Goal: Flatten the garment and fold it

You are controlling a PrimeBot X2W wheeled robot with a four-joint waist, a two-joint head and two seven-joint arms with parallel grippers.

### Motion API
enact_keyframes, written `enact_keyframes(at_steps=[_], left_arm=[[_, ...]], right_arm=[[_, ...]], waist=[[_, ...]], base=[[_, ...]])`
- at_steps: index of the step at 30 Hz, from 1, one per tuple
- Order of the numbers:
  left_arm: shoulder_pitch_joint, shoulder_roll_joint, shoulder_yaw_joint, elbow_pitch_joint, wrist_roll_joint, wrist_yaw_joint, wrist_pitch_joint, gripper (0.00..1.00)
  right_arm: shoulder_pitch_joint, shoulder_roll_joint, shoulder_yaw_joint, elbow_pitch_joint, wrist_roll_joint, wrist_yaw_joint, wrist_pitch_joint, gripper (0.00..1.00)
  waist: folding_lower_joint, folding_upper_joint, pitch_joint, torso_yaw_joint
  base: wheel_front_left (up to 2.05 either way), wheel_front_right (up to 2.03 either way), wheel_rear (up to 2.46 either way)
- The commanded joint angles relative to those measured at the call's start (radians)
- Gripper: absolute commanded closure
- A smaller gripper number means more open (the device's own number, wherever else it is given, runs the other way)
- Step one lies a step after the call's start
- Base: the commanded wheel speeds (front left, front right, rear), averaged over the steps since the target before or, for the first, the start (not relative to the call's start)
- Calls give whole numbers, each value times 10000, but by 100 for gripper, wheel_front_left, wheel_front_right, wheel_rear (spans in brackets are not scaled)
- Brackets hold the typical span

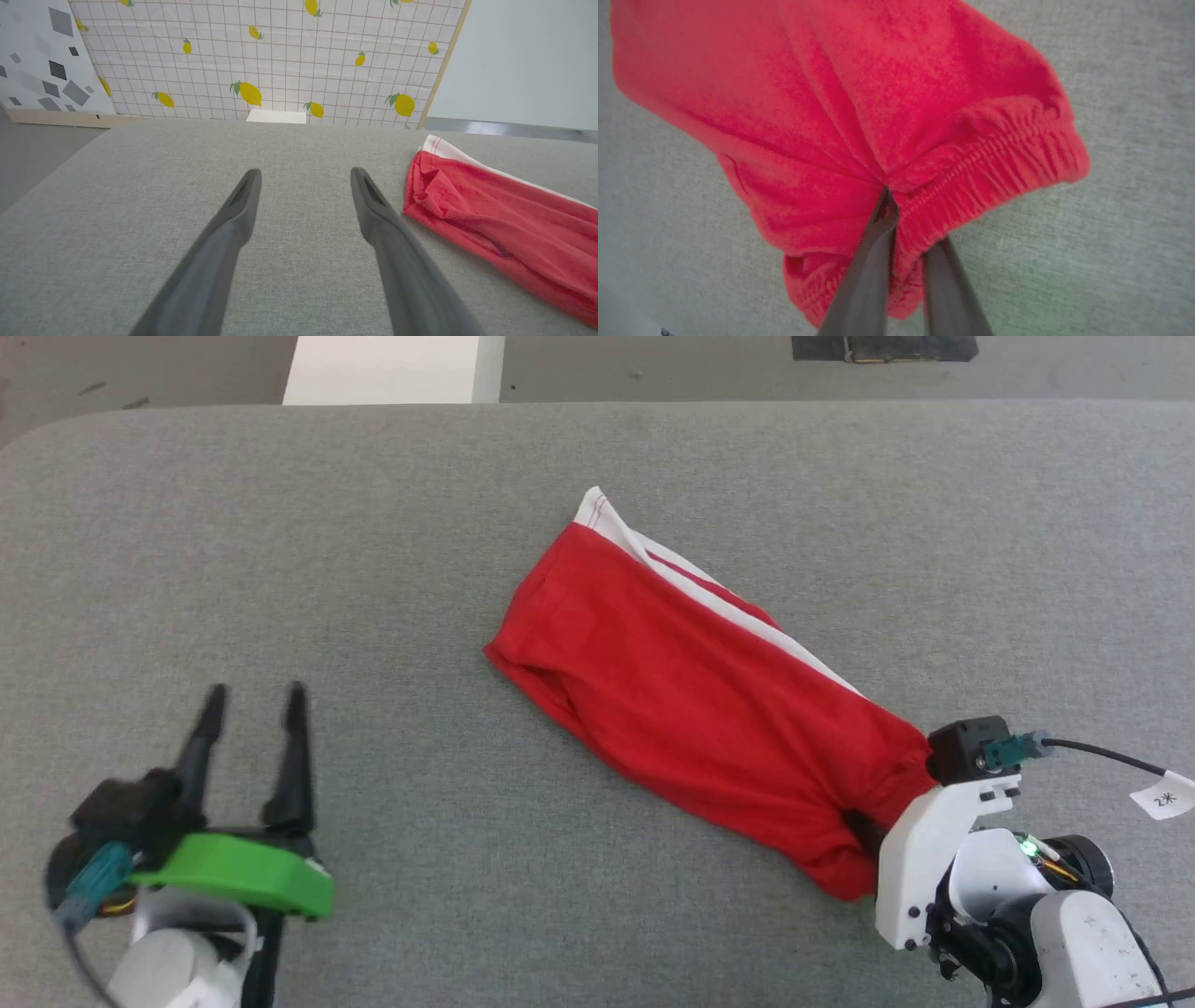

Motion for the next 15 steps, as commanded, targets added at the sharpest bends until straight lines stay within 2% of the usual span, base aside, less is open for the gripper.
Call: enact_keyframes(at_steps=[1,4,7,13,15], left_arm=[[-302,-53,-170,52,-127,-135,372,0],[-1114,-284,-479,50,-592,-371,1293,0],[-2025,-562,-795,432,-1019,-255,2693,0],[-3936,-723,-1728,2080,-1212,-238,5530,0],[-4376,-826,-1893,2455,-1430,-399,6164,0]], right_arm=[[127,-1,39,313,-62,-19,222,100],[16,-1,55,148,-113,-19,240,100],[-129,-1,156,15,-77,-19,213,100],[-493,-1,584,-103,-12,-19,170,100],[-592,-1,718,-107,22,-19,146,100]], waist=[[0,-1,37,-60],[0,-1,139,-143],[0,-1,269,-263],[0,-1,620,-611],[0,-1,727,-744]], base=[[0,0,0],[0,0,0],[0,0,0],[0,0,0],[0,0,0]])
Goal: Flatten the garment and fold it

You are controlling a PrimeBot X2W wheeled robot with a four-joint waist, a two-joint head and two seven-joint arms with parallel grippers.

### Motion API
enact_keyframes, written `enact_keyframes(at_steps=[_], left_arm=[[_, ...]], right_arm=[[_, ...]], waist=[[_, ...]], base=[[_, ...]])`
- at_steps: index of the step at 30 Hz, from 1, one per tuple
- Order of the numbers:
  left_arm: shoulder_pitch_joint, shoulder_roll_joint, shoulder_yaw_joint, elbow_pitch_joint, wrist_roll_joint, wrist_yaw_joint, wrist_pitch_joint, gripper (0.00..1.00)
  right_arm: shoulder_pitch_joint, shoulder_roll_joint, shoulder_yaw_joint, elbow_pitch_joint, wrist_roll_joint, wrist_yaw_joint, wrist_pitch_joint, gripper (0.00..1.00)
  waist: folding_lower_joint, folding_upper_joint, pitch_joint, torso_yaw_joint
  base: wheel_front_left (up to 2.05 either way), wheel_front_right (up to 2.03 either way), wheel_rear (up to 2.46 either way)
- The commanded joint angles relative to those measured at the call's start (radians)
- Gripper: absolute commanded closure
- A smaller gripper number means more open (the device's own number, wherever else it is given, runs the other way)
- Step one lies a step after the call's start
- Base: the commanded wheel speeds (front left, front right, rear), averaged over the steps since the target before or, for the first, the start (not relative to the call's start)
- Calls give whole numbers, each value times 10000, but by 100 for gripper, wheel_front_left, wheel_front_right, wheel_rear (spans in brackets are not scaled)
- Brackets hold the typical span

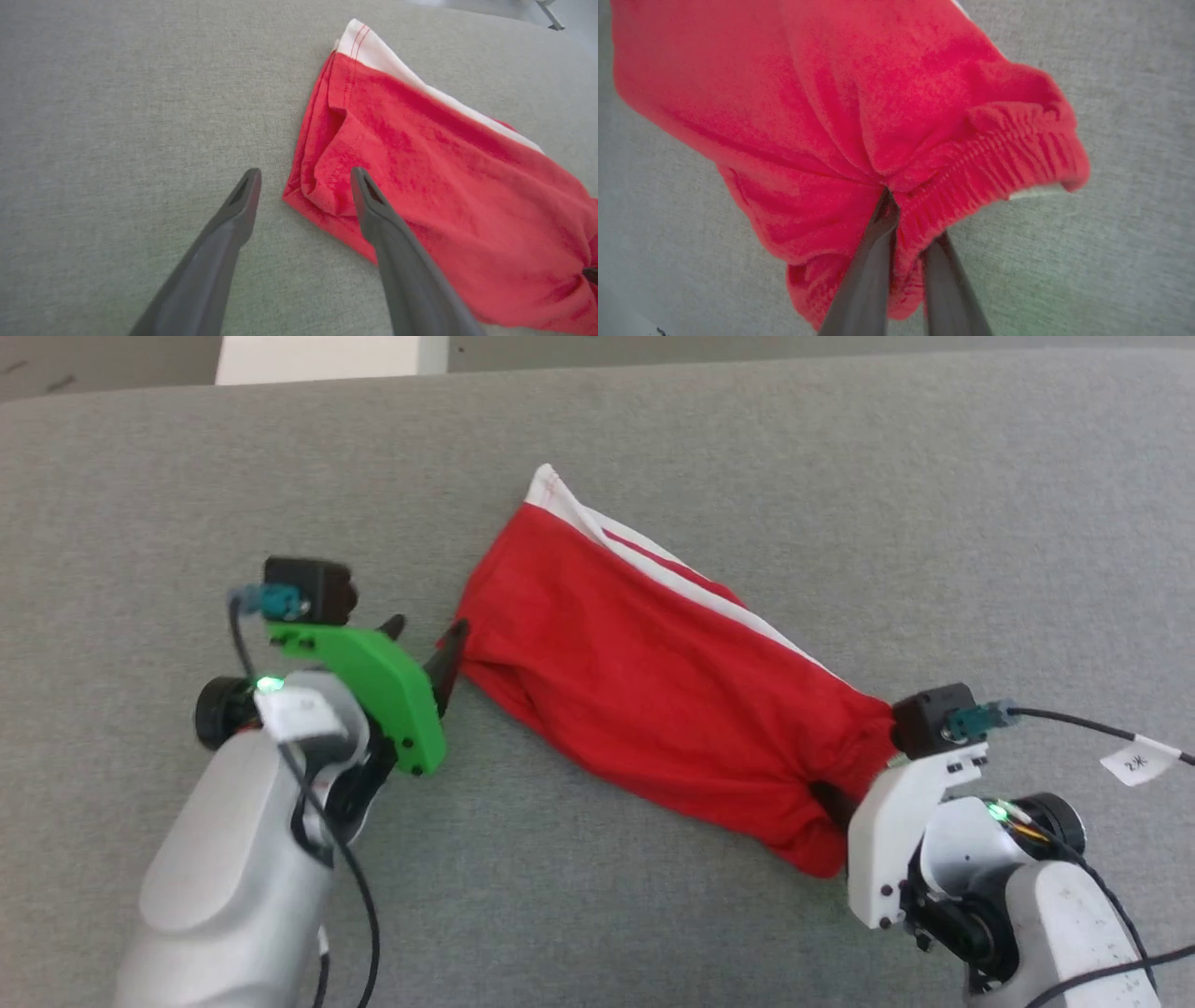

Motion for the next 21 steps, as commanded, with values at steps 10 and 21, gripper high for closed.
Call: enact_keyframes(at_steps=[10,21], left_arm=[[-983,285,-730,1569,167,350,2608,55],[-675,155,-379,1126,-823,-157,2683,100]], right_arm=[[-228,1,247,213,132,-21,-83,100],[-290,1,117,157,6,-21,-45,100]], waist=[[0,0,469,-526],[0,0,-4,-222]], base=[[0,0,0],[0,0,0]])
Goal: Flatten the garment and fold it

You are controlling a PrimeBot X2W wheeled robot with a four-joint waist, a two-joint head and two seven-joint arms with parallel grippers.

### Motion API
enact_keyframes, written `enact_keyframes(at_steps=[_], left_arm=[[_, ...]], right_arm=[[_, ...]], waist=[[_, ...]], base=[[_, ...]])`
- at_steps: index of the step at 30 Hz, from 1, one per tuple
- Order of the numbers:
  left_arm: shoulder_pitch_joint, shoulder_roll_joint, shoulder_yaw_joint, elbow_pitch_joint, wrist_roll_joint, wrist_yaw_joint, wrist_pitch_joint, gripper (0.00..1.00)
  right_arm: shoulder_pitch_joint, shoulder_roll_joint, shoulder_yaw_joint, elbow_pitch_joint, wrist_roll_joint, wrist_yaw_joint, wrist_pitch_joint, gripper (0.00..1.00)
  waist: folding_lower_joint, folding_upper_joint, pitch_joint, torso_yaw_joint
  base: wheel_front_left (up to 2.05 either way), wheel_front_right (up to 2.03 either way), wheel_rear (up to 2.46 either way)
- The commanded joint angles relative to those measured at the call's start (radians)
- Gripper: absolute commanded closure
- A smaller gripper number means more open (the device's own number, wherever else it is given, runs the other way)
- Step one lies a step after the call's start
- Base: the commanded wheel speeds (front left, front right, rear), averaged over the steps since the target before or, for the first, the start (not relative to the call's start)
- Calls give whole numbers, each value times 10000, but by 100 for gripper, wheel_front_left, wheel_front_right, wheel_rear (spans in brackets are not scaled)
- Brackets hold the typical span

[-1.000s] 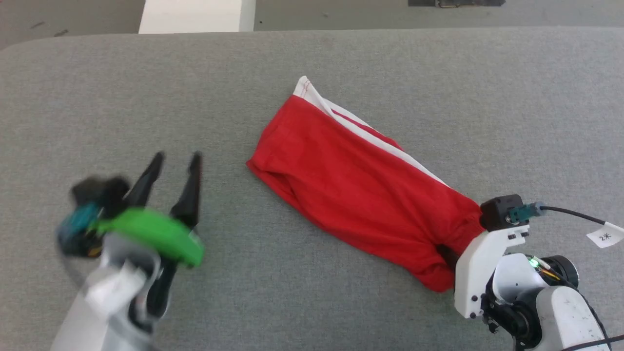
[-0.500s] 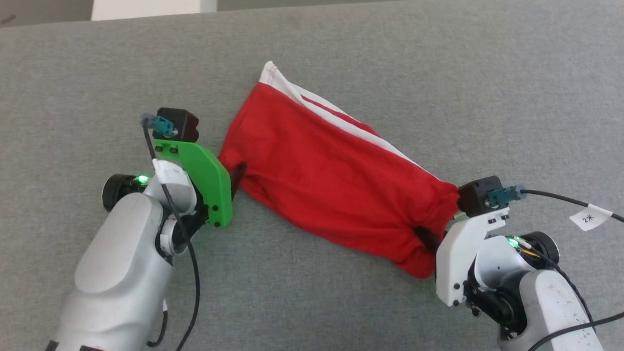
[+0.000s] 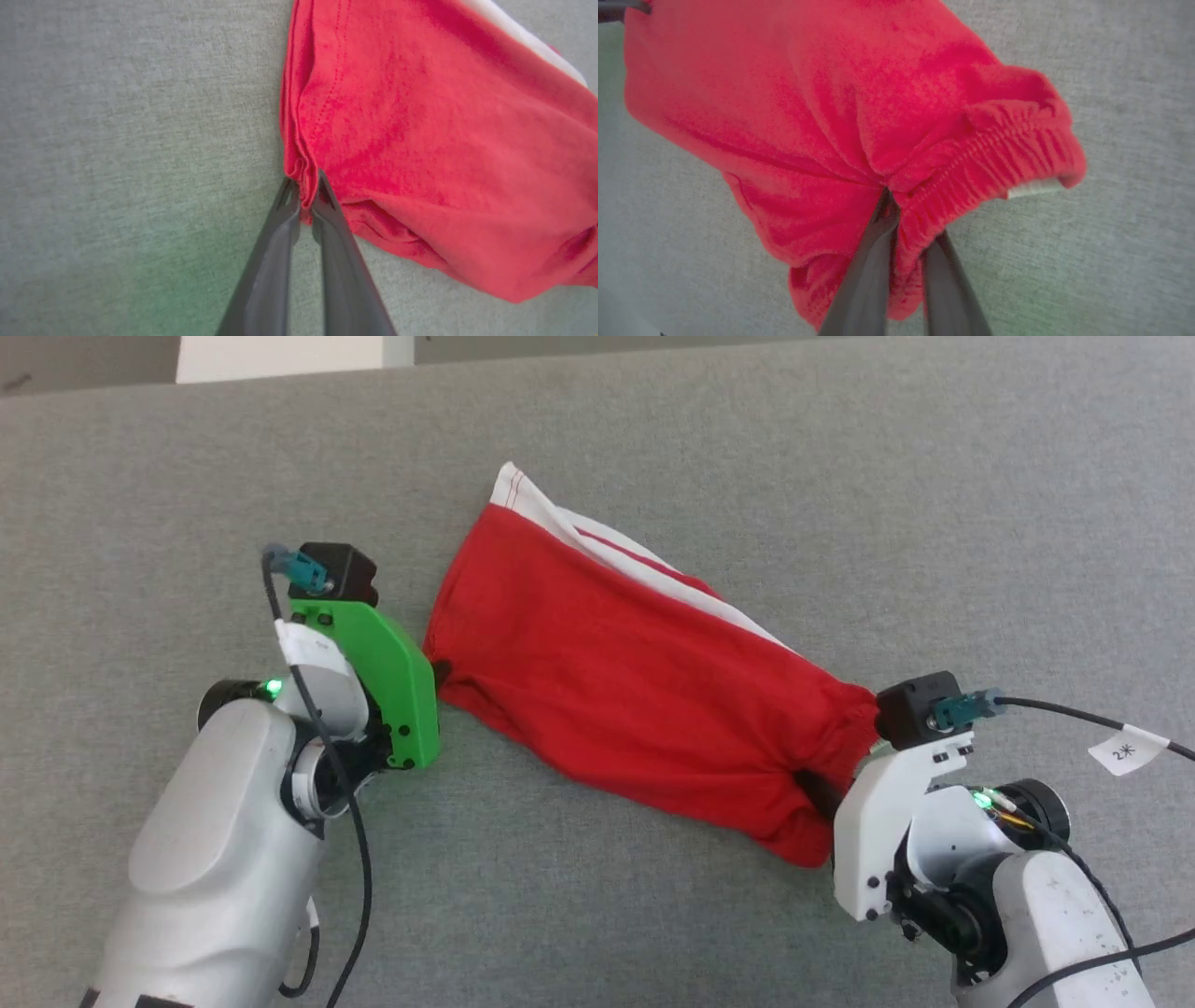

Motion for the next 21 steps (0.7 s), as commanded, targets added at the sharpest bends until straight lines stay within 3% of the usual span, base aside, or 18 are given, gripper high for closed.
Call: enact_keyframes(at_steps=[1,6,10,15,21], left_arm=[[223,20,103,-68,-182,-61,-95,100],[397,48,557,-794,-729,-166,-282,100],[987,185,817,-1771,-1038,-128,-352,100],[2525,223,1152,-3185,-1281,296,-712,100],[4613,-2,1195,-4032,-1414,840,-1123,100]], right_arm=[[-96,-47,38,130,-134,-23,133,100],[-286,-49,246,-107,-279,-23,753,100],[-426,-559,340,-513,-38,-23,1409,100],[-397,-1647,462,-1060,495,-23,2193,100],[11,-2482,759,-1338,835,-23,2875,100]], waist=[[0,-1,-271,160],[0,-1,-677,391],[0,-1,-865,537],[0,-1,-975,723],[0,-1,-997,920]], base=[[0,0,0],[0,0,0],[0,0,0],[0,0,0],[0,0,0]])
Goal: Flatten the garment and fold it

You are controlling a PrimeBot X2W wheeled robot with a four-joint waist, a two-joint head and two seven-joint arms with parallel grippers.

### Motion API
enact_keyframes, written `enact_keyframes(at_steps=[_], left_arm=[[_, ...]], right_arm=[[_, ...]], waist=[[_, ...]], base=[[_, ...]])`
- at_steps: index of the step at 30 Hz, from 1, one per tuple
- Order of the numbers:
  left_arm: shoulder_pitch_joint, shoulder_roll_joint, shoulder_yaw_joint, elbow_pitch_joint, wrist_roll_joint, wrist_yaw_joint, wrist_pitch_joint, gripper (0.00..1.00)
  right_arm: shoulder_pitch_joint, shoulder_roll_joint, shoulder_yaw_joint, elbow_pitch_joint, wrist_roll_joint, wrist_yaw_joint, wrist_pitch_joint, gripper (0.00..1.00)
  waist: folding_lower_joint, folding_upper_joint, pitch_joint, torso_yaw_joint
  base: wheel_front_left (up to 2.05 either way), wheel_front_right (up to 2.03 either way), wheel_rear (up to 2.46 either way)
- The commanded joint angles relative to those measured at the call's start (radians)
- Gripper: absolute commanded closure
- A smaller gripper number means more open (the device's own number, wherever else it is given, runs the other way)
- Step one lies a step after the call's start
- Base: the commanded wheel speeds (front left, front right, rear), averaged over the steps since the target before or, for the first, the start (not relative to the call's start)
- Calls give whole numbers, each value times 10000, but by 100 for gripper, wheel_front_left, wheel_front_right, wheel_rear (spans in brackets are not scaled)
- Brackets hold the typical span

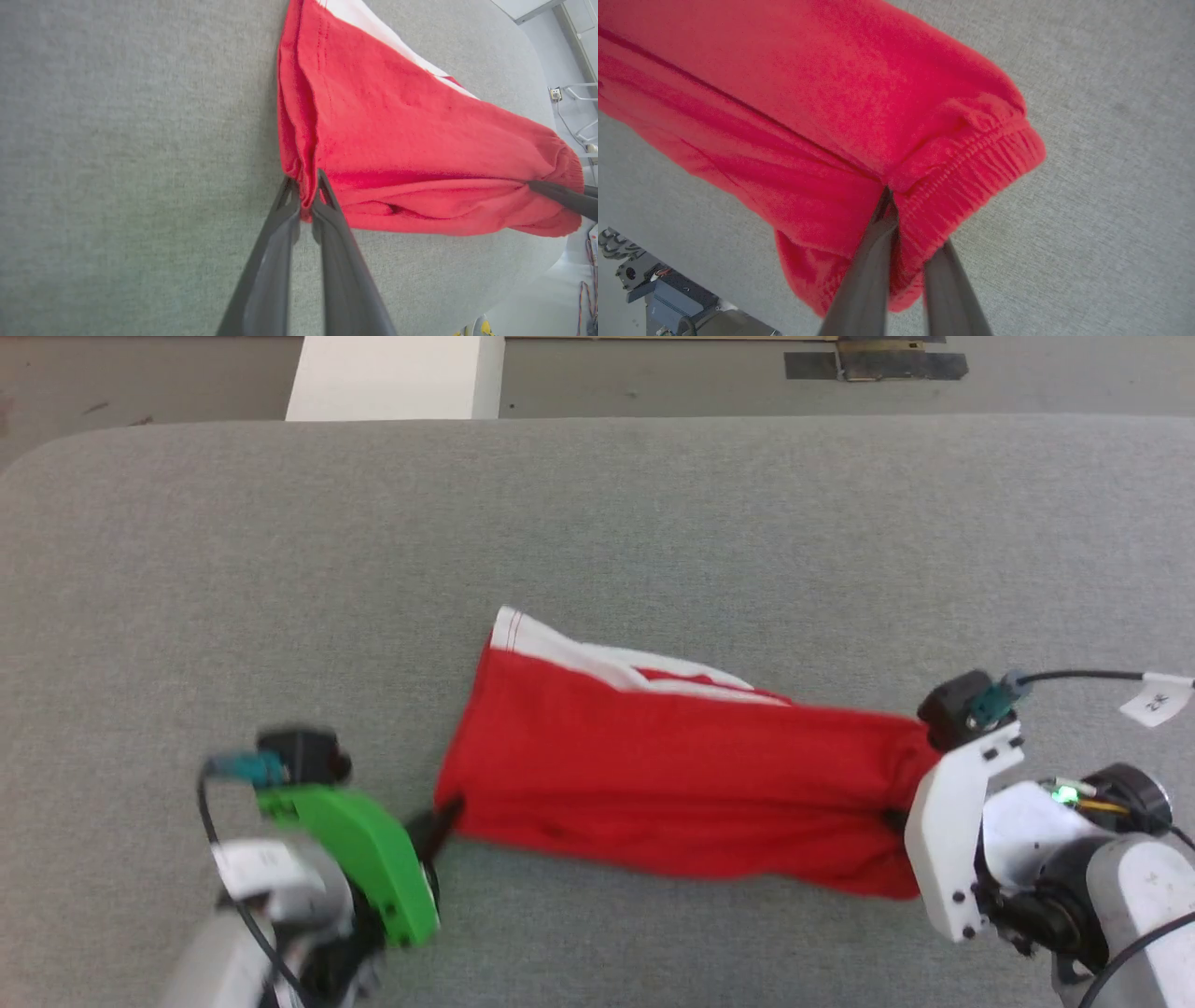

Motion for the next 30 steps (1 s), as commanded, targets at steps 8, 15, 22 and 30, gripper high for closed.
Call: enact_keyframes(at_steps=[8,15,22,30], left_arm=[[1406,-394,-399,248,-130,368,-134,100],[995,-188,40,221,62,467,-608,0],[513,416,1043,-98,1184,586,-2697,0],[314,657,1673,201,2820,121,-6864,0]], right_arm=[[597,-458,406,324,191,-15,233,100],[705,-214,155,263,337,-15,-567,0],[1536,1004,-1494,-889,275,-15,-1292,0],[2615,2284,-3429,-1977,-243,-15,-1571,0]], waist=[[0,-1,11,229],[0,-1,-204,190],[0,-1,-495,-46],[0,-1,-498,-221]], base=[[0,0,0],[0,0,0],[0,0,0],[0,0,0]])
